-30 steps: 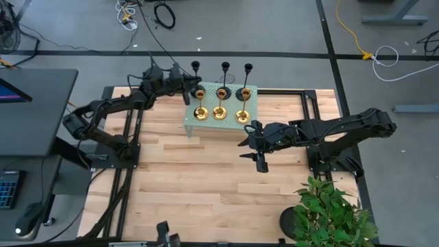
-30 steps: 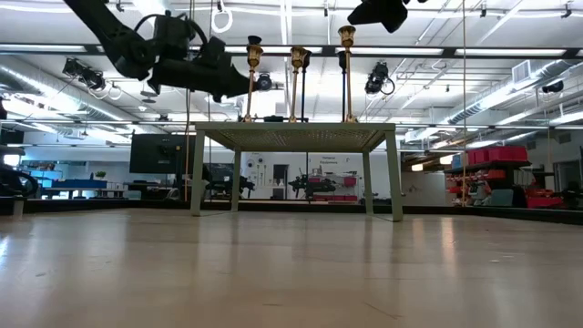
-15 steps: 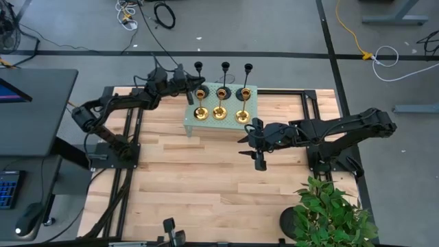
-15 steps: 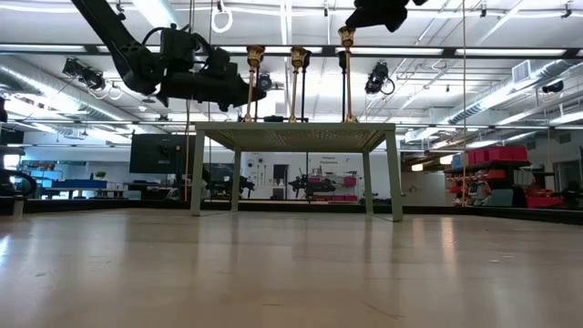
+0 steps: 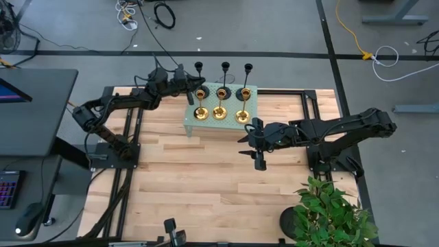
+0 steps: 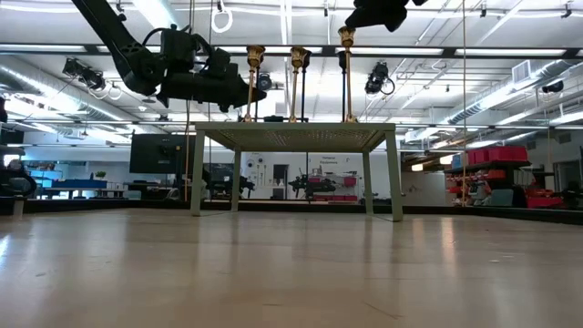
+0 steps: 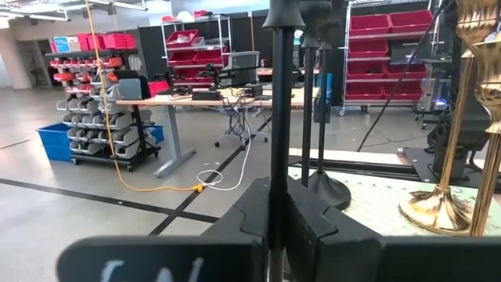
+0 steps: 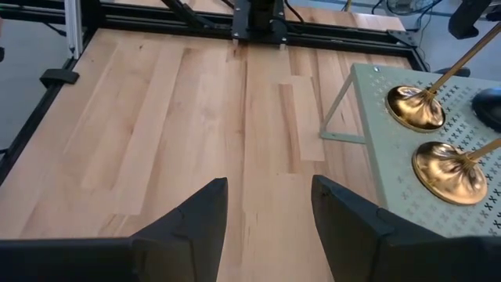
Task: Pick & Place candle stick holders
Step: Put the black candle holder on the shelf aligned with the other black candle holders, then return to Home Position
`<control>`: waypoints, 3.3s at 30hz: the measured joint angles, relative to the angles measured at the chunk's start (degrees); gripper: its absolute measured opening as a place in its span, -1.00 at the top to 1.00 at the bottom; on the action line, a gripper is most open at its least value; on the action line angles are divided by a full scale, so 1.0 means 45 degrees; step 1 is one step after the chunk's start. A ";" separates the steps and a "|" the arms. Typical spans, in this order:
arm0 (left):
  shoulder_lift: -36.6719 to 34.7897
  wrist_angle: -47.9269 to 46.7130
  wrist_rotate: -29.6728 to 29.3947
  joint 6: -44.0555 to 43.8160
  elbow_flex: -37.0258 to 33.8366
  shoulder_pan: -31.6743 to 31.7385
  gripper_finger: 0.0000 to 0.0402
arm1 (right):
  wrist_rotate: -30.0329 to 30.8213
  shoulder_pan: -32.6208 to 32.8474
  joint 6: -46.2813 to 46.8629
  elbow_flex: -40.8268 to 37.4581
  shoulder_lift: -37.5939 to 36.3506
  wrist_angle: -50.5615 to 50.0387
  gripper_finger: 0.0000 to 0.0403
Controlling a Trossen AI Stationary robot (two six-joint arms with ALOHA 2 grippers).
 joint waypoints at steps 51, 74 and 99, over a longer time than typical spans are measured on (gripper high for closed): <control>-0.4447 -0.7708 0.0352 0.1838 0.0019 0.0937 0.02 | 0.2908 -0.0544 -0.0138 -0.0349 -0.0319 0.0498 0.08; -0.9178 -1.4709 0.2074 0.0462 -0.0023 -0.2576 0.02 | 0.2835 -0.1117 0.1216 -0.9017 -0.7473 0.8346 0.08; -1.0741 -0.8073 -0.7614 -0.0453 -0.6071 -1.0239 0.02 | 0.1185 -0.1117 0.0996 -1.2327 -0.8004 1.2548 0.08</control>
